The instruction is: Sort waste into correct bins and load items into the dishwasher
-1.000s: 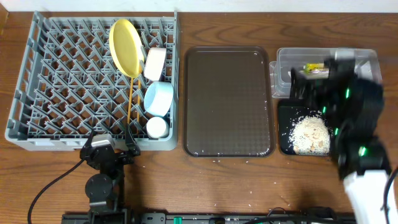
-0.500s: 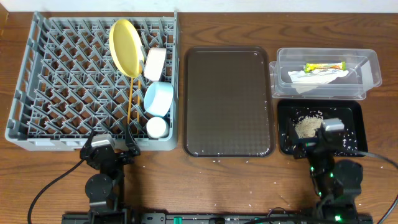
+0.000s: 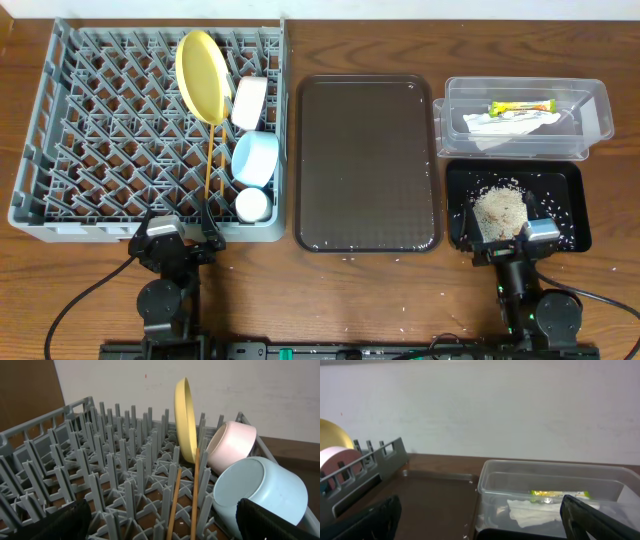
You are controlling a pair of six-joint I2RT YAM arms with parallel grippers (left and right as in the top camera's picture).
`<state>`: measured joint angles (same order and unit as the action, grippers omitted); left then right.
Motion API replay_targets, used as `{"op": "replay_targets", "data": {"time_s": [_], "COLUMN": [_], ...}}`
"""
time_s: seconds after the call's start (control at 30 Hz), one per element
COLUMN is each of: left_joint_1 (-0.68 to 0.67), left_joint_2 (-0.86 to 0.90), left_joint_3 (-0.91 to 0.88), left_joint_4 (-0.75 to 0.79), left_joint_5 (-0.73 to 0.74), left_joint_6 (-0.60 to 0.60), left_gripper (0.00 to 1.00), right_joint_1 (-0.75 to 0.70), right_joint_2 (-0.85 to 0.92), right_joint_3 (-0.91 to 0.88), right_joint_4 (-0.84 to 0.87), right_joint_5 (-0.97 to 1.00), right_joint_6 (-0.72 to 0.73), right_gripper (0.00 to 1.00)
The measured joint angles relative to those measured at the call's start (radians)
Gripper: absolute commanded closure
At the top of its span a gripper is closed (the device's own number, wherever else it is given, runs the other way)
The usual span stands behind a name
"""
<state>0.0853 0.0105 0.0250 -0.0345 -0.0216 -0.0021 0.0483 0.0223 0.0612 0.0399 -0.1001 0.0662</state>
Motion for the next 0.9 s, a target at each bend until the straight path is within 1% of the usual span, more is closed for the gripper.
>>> {"op": "replay_targets", "data": {"time_s": [0.17, 0.33, 0.47, 0.9], "left_joint_1": [0.000, 0.000, 0.000, 0.000], "left_joint_2": [0.000, 0.000, 0.000, 0.000], "left_joint_3": [0.000, 0.000, 0.000, 0.000], "left_joint_4": [0.000, 0.000, 0.000, 0.000], "left_joint_5": [0.000, 0.000, 0.000, 0.000], "left_joint_6": [0.000, 0.000, 0.000, 0.000], "left_gripper": [0.07, 0.07, 0.07, 0.07], "right_joint_1": [0.000, 0.000, 0.000, 0.000], "right_joint_2": [-0.010, -0.010, -0.011, 0.010], "right_joint_3": [-0.034, -0.051, -0.053, -0.054], "right_joint_4": [0.047, 0.000, -0.098, -0.103], "right_joint_5": [0.000, 0.000, 0.000, 0.001], "right_joint_6": [0.000, 0.000, 0.000, 0.000], "right_gripper": [0.01, 0.01, 0.01, 0.01]}}
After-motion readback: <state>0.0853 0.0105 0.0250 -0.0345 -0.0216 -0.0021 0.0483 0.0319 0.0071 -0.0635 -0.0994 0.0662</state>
